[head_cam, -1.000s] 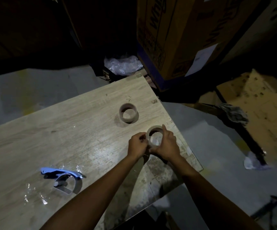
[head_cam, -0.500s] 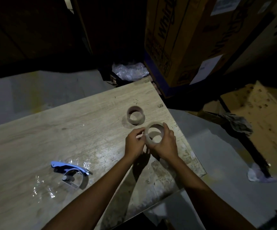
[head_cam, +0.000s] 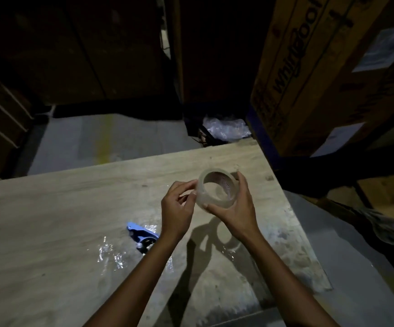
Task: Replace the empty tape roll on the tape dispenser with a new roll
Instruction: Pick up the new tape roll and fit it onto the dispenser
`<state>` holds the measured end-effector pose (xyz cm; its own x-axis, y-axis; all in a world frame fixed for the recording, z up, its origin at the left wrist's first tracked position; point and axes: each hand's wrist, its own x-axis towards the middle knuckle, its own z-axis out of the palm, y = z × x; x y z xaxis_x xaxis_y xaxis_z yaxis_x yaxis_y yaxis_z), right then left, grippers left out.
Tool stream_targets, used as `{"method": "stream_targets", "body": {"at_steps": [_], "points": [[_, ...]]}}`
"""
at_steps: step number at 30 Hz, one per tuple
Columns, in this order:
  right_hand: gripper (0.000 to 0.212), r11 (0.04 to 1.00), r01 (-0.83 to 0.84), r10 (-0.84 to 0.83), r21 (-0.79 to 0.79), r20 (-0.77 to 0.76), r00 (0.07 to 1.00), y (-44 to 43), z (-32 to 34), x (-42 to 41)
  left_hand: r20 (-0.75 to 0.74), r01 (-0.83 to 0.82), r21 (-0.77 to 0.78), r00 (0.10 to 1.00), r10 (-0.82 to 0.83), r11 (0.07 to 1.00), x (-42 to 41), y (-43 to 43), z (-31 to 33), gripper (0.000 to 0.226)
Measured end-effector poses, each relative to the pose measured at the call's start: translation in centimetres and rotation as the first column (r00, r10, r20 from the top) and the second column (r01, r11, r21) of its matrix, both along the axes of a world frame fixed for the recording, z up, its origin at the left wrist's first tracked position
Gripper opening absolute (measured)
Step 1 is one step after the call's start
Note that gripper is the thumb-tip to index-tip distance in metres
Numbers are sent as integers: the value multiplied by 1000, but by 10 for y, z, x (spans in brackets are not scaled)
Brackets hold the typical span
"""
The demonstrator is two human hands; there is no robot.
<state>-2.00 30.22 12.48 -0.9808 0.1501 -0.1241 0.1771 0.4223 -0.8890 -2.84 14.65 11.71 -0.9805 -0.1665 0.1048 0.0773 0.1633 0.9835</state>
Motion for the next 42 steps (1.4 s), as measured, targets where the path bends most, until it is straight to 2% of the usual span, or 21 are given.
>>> {"method": "stream_targets", "body": {"at_steps": [6,11,15,19,21,23,25,28,29,32,34,36,38,42], "points": [[125,998,-65,63,-18,-75,995,-55,26,8,-3,-123,84,992,124,989,25,-52,15,29],[116,989,-140,144,41,-132,981,-96,37,16,-47,-210,92,976,215,973,35,-85,31,28],[119,977,-211,208,-32,-75,975,-120,36,18,-173,-248,-6,954,244,969,42,-102,45,29],[115,925,-274,279,-261,-21,960,-141,37,19,-361,-298,-268,913,191,916,51,-107,57,33],[112,863,-319,339,-391,-18,941,-146,35,16,-424,-313,-369,895,142,875,56,-109,61,33],[100,769,-357,395,-530,-43,917,-150,33,13,-479,-322,-431,873,88,843,59,-111,61,30],[85,616,-350,453,-706,-45,890,-157,37,14,-513,-339,-457,856,67,822,63,-113,63,27],[62,346,-201,501,-916,-1,865,-169,40,27,-532,-353,-487,845,49,799,65,-111,68,26],[58,272,-151,503,-950,6,864,-172,40,32,-535,-350,-508,844,30,787,66,-110,70,26],[53,134,9,403,-991,62,913,-177,35,42,-545,-338,-536,839,-11,774,67,-108,71,23],[44,67,31,398,-997,55,916,-179,37,44,-543,-315,-517,839,-20,796,70,-110,71,23],[46,87,24,432,-996,59,900,-185,36,44,-523,-276,-485,852,-22,830,72,-117,71,25],[58,164,18,459,-986,93,884,-189,35,42,-488,-235,-447,872,-16,863,73,-127,74,29],[67,309,-71,487,-949,93,869,-195,39,43,-439,-196,-379,899,11,904,74,-152,78,35]]}}
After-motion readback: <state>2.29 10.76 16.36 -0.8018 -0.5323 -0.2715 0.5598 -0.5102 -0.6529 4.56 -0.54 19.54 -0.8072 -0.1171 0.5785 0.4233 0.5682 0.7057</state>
